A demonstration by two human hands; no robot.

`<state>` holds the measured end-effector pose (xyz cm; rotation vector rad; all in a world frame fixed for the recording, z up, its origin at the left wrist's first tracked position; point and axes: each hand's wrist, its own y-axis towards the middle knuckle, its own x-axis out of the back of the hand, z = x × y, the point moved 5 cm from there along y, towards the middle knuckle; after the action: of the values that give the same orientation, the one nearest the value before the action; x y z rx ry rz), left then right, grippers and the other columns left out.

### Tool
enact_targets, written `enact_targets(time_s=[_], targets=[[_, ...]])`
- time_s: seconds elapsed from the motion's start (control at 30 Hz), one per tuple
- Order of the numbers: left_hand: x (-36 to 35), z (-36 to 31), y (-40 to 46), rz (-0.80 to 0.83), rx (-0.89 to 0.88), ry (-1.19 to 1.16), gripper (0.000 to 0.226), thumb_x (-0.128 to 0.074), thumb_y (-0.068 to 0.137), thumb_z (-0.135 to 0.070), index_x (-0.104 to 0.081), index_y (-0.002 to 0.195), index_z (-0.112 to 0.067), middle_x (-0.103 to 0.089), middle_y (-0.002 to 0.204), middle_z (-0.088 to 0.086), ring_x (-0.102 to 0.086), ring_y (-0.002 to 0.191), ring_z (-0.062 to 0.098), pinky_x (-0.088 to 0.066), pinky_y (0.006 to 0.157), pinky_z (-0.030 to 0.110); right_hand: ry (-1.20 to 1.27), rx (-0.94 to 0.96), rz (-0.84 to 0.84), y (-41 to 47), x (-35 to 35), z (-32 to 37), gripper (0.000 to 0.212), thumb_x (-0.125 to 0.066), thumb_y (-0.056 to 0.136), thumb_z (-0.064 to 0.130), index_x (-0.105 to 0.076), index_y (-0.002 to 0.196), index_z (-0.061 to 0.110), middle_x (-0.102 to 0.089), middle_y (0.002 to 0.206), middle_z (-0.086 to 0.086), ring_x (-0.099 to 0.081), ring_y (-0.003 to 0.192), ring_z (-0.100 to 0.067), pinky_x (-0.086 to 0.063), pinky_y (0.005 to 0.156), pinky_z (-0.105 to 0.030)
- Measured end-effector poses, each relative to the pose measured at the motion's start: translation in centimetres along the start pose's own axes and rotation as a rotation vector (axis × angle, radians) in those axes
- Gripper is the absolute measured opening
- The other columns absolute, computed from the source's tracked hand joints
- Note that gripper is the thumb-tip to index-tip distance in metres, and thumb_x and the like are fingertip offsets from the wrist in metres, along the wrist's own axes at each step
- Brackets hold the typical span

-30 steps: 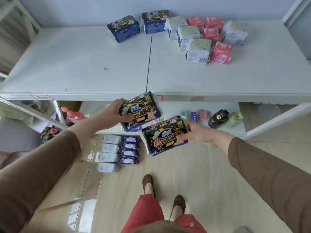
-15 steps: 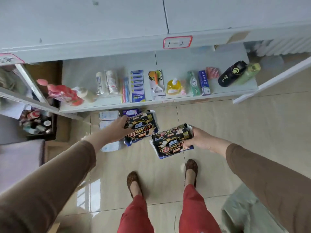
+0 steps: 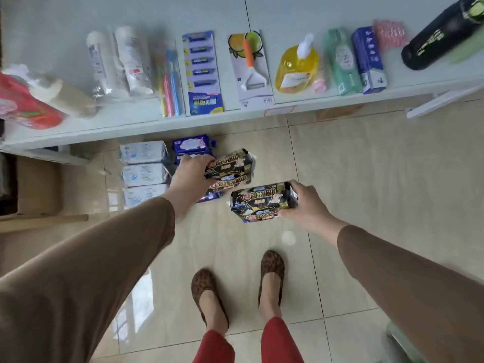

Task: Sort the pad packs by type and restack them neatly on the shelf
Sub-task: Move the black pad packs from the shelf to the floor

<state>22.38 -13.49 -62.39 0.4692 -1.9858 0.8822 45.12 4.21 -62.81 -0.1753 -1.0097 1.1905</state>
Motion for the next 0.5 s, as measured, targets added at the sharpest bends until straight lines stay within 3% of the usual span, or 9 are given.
enact_targets(time_s=[0.1, 0.37, 0.5], targets=[[-4.2, 0.6, 5.0, -0.039, -0.033, -0.021, 0.042, -0.07, 0.083, -0.021, -0.062, 0.123, -0.017, -0.067, 0.113, 0.009, -0.052, 0.104, 0.035, -0.043, 0.089, 0.042, 0.023, 0.038, -0.05, 5.0, -2.3, -3.2, 0.046, -0.078, 0.071, 0.014, -0.055, 0.111, 0.012, -0.062, 0.108, -0.007, -0.056, 0.1, -0.027, -0.048, 0.081, -0.037], [-13.2, 2.0, 16.9, -0.118, -0.075, 0.065, 0.045, -0.068, 0.081, -0.014, -0.059, 0.125, -0.012, -0.063, 0.117, 0.014, -0.053, 0.104, 0.038, -0.035, 0.092, 0.04, 0.067, 0.066, -0.109, 16.2, -6.9, -10.6, 0.046, -0.077, 0.074, 0.017, -0.052, 0.113, 0.021, -0.055, 0.113, 0.001, -0.057, 0.095, -0.016, -0.042, 0.071, -0.028], [-15.1, 3.6, 20.8, -0.136, -0.069, 0.083, 0.048, -0.064, 0.083, -0.011, -0.054, 0.131, -0.012, -0.06, 0.125, 0.012, -0.048, 0.11, 0.039, -0.041, 0.092, 0.044, 0.083, 0.079, -0.104, 20.8, -8.3, -11.9, 0.048, -0.078, 0.073, 0.017, -0.054, 0.115, 0.022, -0.054, 0.112, 0.0, -0.058, 0.092, -0.016, -0.042, 0.066, -0.022]])
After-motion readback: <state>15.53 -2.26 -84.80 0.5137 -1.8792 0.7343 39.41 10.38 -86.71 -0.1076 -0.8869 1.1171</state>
